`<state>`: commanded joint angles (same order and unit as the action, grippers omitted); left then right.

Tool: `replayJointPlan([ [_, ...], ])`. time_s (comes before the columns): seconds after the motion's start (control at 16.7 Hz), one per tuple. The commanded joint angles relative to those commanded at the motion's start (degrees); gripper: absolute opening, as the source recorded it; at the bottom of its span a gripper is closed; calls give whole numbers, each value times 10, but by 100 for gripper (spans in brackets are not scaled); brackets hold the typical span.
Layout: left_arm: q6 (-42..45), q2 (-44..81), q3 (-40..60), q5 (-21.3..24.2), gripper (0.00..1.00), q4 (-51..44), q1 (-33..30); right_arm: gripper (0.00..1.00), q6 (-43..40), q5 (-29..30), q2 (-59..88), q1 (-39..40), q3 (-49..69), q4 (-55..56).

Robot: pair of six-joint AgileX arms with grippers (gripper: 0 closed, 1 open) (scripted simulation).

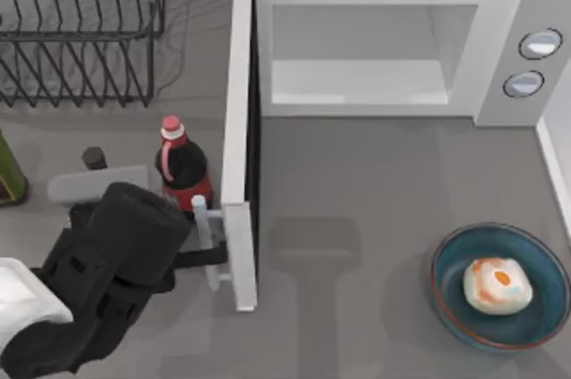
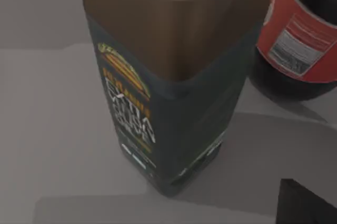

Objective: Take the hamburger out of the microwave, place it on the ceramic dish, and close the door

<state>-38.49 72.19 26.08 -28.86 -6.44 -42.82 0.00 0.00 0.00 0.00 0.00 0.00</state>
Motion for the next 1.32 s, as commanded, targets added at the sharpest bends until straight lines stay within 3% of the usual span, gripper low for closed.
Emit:
replayJointPlan([
  [0.3,-44,109,84,-43,0,-43,-101,100,0,0,0,0,0,0],
  [0.54,-23,159,148,-44,0,-38,-97,100,0,0,0,0,0,0],
  [0.84,-22,161,151,-44,0,-37,-96,100,0,0,0,0,0,0],
  [1.32,-113,308,332,-86,0,-120,-182,100,0,0,0,0,0,0],
])
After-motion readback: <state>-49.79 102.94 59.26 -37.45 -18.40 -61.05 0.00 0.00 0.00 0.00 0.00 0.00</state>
